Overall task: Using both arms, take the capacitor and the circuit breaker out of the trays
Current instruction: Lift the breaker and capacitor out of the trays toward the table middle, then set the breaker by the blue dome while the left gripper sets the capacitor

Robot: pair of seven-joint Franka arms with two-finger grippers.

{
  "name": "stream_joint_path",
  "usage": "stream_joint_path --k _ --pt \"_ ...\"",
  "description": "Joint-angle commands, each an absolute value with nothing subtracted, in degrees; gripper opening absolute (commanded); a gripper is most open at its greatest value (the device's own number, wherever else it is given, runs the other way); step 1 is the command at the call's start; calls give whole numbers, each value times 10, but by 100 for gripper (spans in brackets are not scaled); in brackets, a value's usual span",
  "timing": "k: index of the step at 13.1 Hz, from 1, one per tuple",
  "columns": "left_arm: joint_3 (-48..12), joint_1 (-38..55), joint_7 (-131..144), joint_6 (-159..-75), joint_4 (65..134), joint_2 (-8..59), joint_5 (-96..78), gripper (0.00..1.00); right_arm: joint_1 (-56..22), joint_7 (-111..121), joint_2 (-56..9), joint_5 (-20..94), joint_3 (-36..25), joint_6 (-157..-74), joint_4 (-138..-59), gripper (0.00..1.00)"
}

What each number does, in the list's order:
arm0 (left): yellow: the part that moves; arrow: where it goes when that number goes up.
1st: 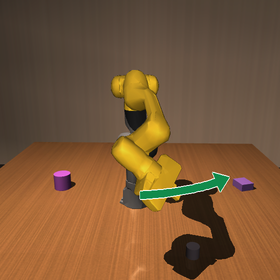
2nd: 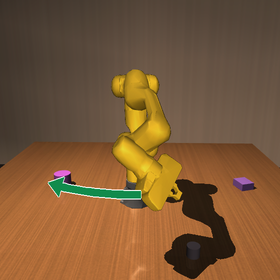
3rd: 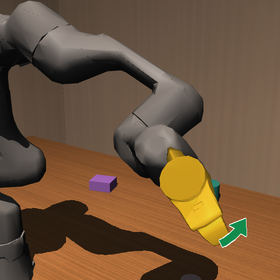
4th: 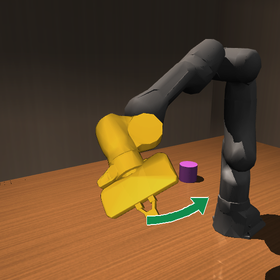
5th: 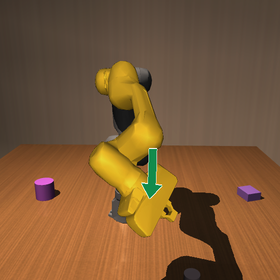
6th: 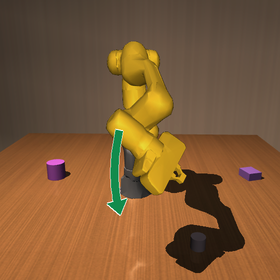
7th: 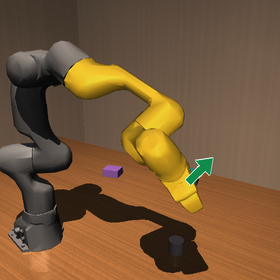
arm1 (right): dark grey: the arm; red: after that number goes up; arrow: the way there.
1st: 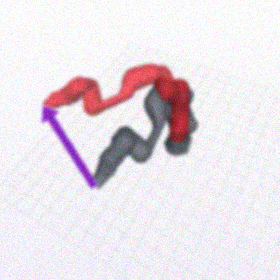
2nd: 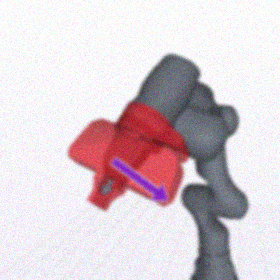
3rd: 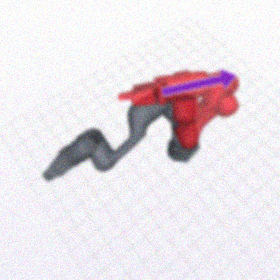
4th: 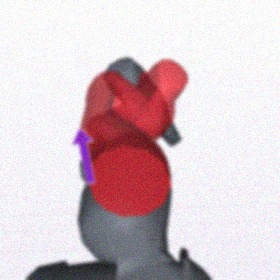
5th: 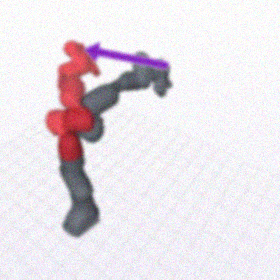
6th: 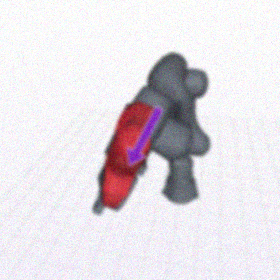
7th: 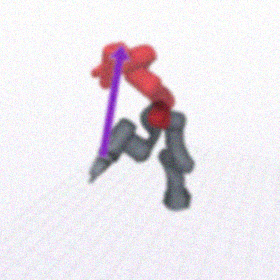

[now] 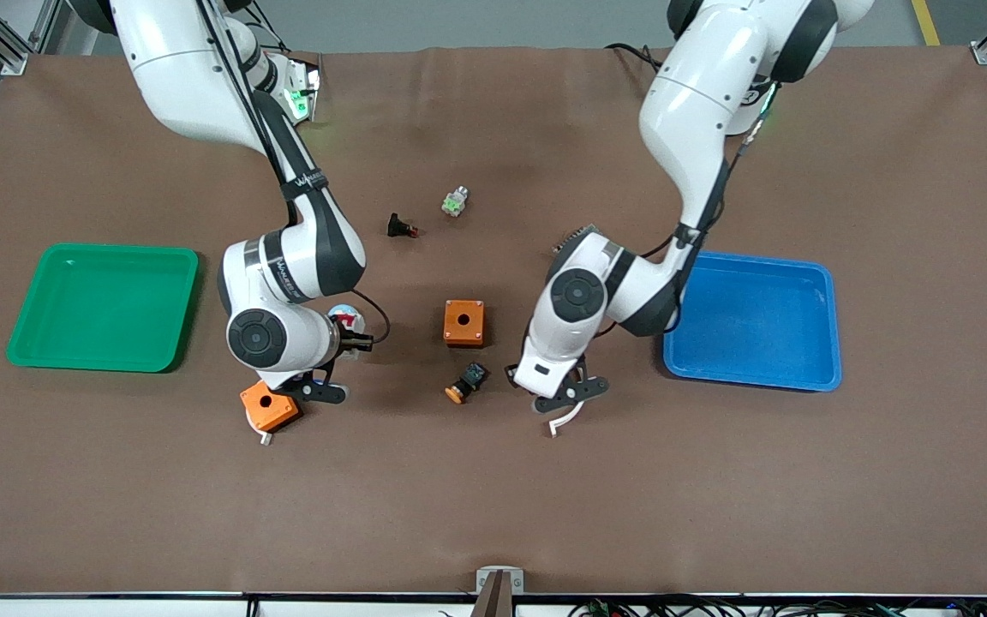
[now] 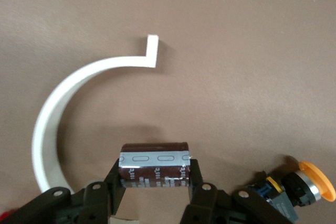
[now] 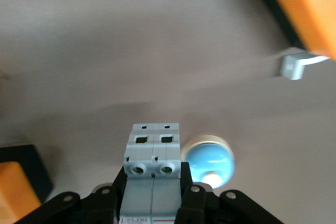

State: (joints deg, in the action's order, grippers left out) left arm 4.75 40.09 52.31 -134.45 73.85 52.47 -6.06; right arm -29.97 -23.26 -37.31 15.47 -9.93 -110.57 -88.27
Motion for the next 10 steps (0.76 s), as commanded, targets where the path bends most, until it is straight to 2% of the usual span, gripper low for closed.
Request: stream_joint_path --k 1,4,7,8,9,10 --pt "59 409 542 -1385 714 554 -69 60 -319 -247 -395 176 -102 -1130 -872 2" --pt "68 410 542 -1387 714 548 -67 100 -321 -248 -417 204 -101 -1147 -872 2" --pt "74 403 539 -1377 721 498 -66 100 -322 -244 -444 235 -101 -1149 -871 15" --pt "81 398 537 -1354 724 478 -66 100 -321 -243 -447 236 -101 -1150 -871 25" --pt "83 383 537 -1325 727 448 -66 100 -318 -243 -447 237 -101 -1152 -871 56" --pt "83 372 534 -1294 729 422 -66 100 -317 -243 -447 244 -101 -1152 -871 100"
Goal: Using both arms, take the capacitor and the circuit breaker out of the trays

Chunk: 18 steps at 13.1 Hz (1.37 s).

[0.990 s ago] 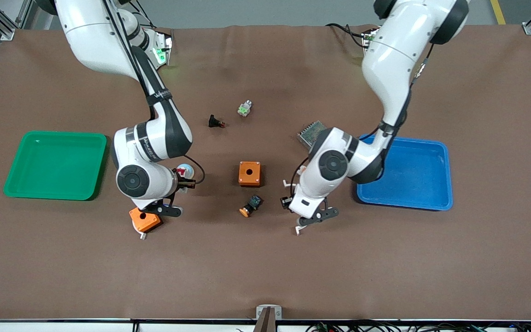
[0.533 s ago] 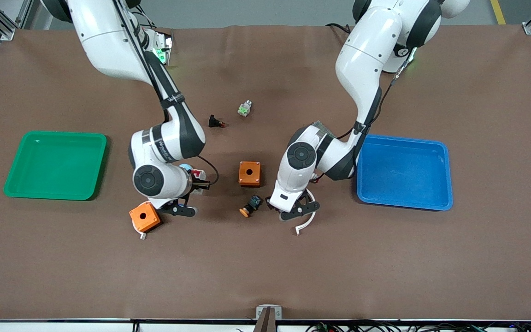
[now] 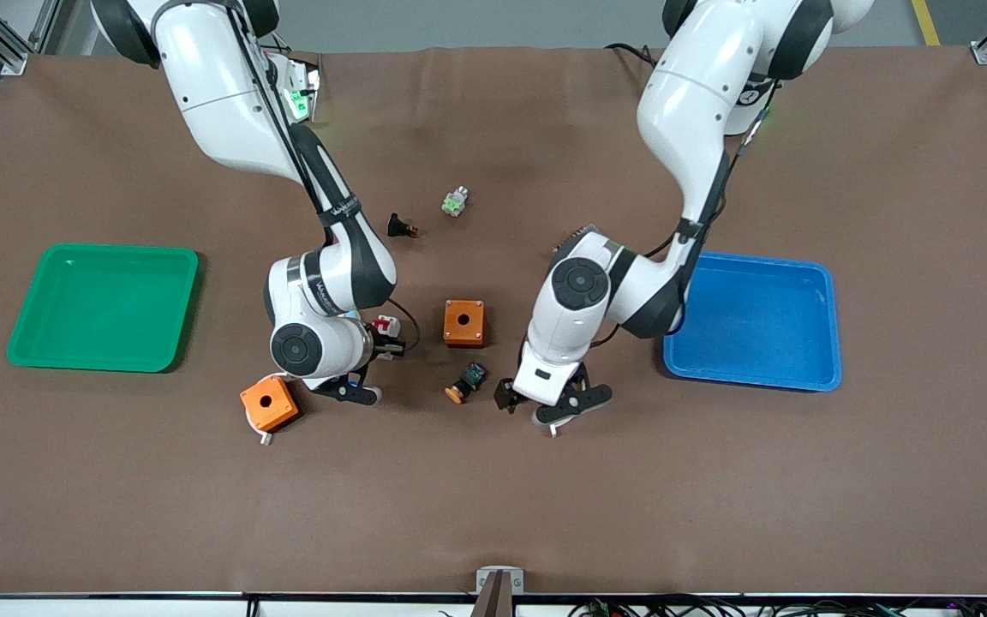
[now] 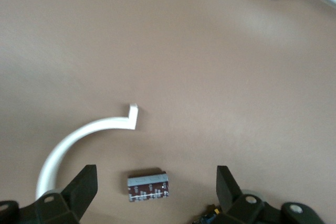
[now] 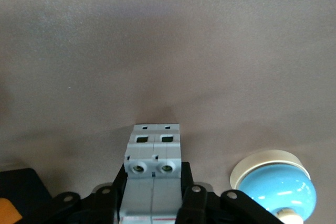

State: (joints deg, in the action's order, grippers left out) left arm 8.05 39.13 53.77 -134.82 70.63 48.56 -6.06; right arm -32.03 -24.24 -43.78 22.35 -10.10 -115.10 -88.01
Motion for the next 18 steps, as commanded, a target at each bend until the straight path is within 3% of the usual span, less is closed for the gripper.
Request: stream_joint_path --k 1,5,8,12,15,18 --pt "83 356 532 -1253 738 393 -66 100 -315 -243 -443 244 -101 -1149 -870 100" --pt "78 266 366 -1112 794 261 -72 100 -298 -245 -394 236 -119 -1066 -833 100" --pt "81 205 226 -1024 802 208 -66 100 -290 -238 -326 224 -155 -1013 -833 100" --pt "80 156 93 -1016 881 115 -13 100 -287 -168 -203 73 -166 -939 -836 100" --pt "80 153 57 -1017 963 24 20 100 -244 -100 -125 55 -169 -914 -859 100" --pt "77 156 41 -1020 1043 -66 40 100 -177 20 -94 33 -169 -913 -879 100"
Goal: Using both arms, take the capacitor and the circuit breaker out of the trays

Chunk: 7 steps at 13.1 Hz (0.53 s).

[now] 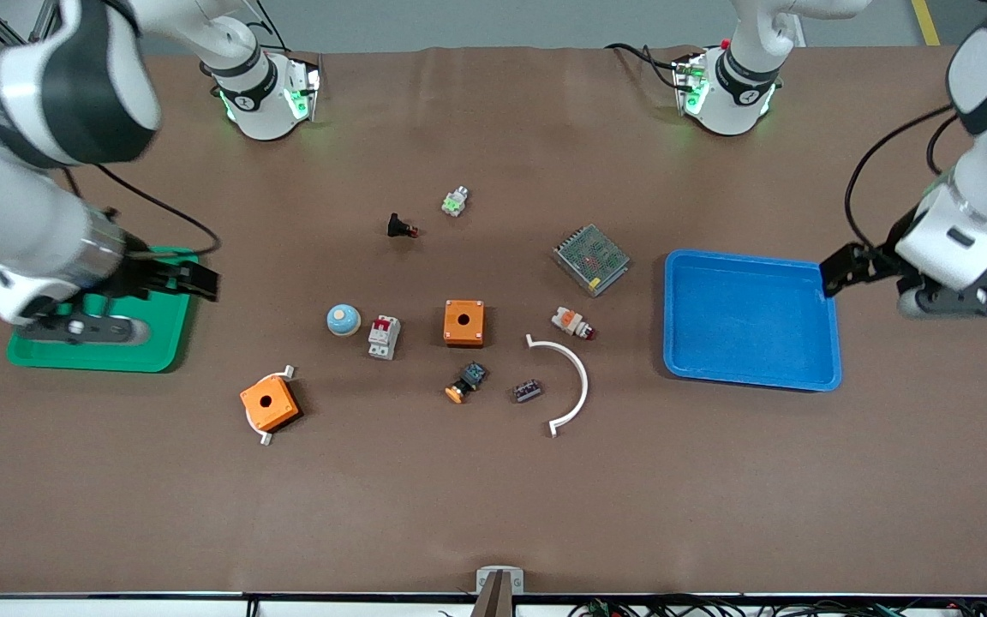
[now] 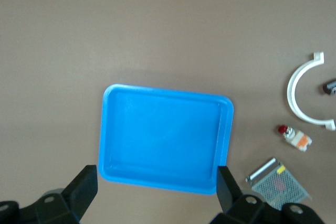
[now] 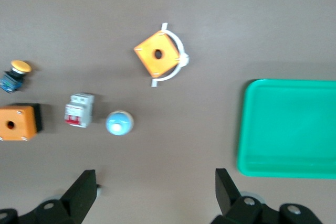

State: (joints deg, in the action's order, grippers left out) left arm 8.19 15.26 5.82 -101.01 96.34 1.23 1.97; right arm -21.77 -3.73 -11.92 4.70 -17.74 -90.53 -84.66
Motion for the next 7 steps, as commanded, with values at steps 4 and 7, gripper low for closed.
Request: stream_joint_path --k 4,7 --pt "77 154 20 -1016 1031 -74 42 100 -118 115 -73 4 -170 -897 -873 100" --pt "79 152 17 -966 940 -23 42 100 -108 120 -41 2 -170 -885 -879 100"
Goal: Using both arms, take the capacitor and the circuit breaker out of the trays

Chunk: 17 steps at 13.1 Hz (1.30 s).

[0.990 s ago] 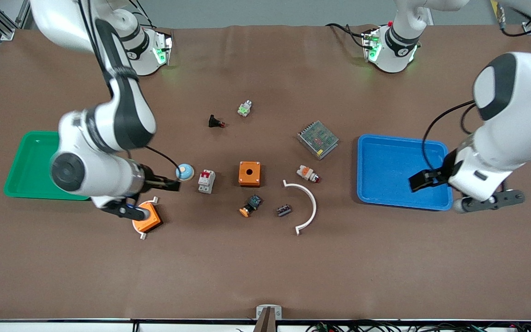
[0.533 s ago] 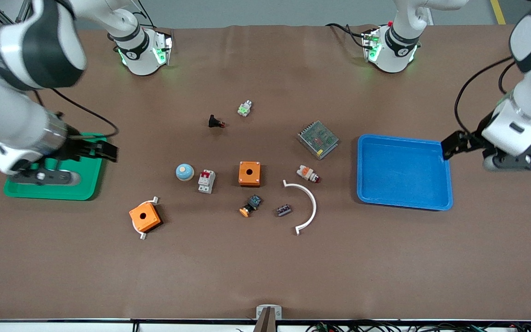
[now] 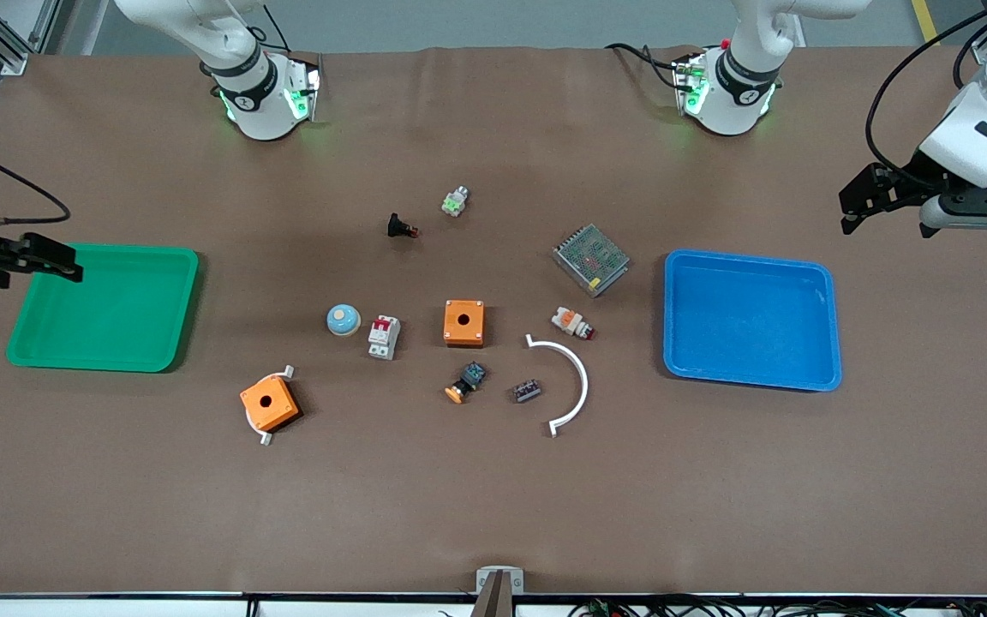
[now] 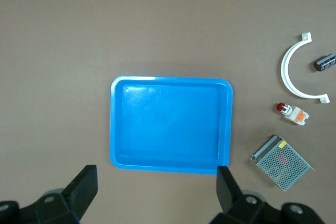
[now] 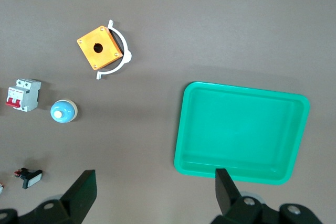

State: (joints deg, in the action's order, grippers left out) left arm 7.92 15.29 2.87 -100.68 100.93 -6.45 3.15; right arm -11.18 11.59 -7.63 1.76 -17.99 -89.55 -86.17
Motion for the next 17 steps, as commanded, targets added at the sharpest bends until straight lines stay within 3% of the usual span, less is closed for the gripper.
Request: stream_joint_path --k 1,5,8,11,17 --pt "79 152 17 -965 924 -12 41 100 -108 119 -33 2 -169 -880 -879 100" --pt "85 149 14 -961 876 18 38 100 -98 116 -5 3 -155 -889 -910 100" --pt "89 142 26 -962 875 25 -3 100 -9 116 2 4 -72 -883 -911 100" --pt "90 140 26 -962 875 25 -3 100 43 116 19 8 -31 -888 -931 100" --pt "90 142 27 -962 854 40 2 100 41 116 32 12 -32 -888 -937 100"
